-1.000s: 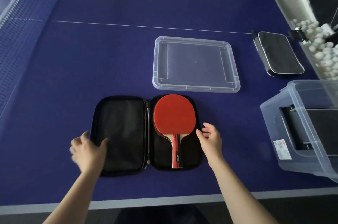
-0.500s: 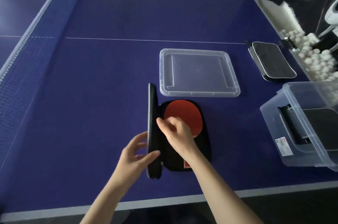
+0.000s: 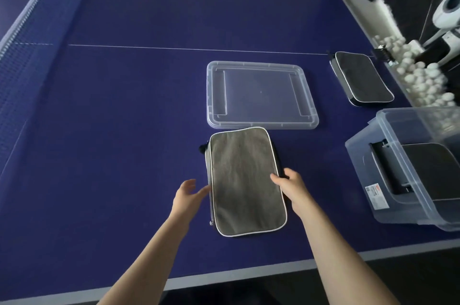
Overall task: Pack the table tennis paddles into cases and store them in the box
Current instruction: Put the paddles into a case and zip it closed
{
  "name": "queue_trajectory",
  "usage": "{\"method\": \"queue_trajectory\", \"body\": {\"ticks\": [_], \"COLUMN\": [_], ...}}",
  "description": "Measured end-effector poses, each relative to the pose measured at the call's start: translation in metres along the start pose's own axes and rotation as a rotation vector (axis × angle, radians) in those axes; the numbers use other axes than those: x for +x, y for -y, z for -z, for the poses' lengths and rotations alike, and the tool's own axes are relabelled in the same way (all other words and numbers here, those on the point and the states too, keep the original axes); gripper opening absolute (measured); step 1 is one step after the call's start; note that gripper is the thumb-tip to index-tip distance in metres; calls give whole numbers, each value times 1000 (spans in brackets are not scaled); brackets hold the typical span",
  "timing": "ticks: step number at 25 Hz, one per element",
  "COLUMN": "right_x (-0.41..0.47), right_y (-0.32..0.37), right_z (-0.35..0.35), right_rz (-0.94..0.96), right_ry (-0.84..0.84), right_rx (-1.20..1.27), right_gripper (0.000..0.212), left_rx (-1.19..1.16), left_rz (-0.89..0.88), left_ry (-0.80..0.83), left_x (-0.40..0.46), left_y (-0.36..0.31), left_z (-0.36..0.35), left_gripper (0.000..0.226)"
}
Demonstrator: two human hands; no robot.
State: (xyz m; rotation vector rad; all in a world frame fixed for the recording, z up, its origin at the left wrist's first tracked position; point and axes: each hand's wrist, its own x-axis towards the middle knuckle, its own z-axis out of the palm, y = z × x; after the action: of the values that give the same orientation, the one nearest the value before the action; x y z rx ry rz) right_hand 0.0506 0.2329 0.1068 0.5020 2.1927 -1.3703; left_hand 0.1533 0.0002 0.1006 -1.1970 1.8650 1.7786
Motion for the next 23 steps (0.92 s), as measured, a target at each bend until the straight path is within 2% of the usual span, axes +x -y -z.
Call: {"method": "queue_trajectory", "body": {"ticks": [3, 5, 9, 12, 18, 23], "right_x": [19, 26, 32, 37, 42, 35], "right_y": [-19, -25, -29, -30, -33, -21], "right_z": [-4, -7, -6, -2, 4, 10], "right_rz": [-58, -71, -107, -135, -143, -112], "right_ry": [7, 5, 78, 151, 166, 187], "right_rx": [35, 68, 110, 100, 169, 182], "right_gripper": [10, 24, 40, 50, 55, 51], "left_rx": [-96, -81, 13, -46, -229, -352], "left_rz": [78, 101, 89, 100, 129, 78], "left_ry": [9, 6, -73, -44, 118, 58], "left_x": [21, 32, 42, 45, 43, 35], "left_y": [-8, -12, -12, -13, -20, -18], "left_z": [-21, -34, -49, -50, -56, -59], "left_gripper": [75, 80, 78, 70, 53, 56]}}
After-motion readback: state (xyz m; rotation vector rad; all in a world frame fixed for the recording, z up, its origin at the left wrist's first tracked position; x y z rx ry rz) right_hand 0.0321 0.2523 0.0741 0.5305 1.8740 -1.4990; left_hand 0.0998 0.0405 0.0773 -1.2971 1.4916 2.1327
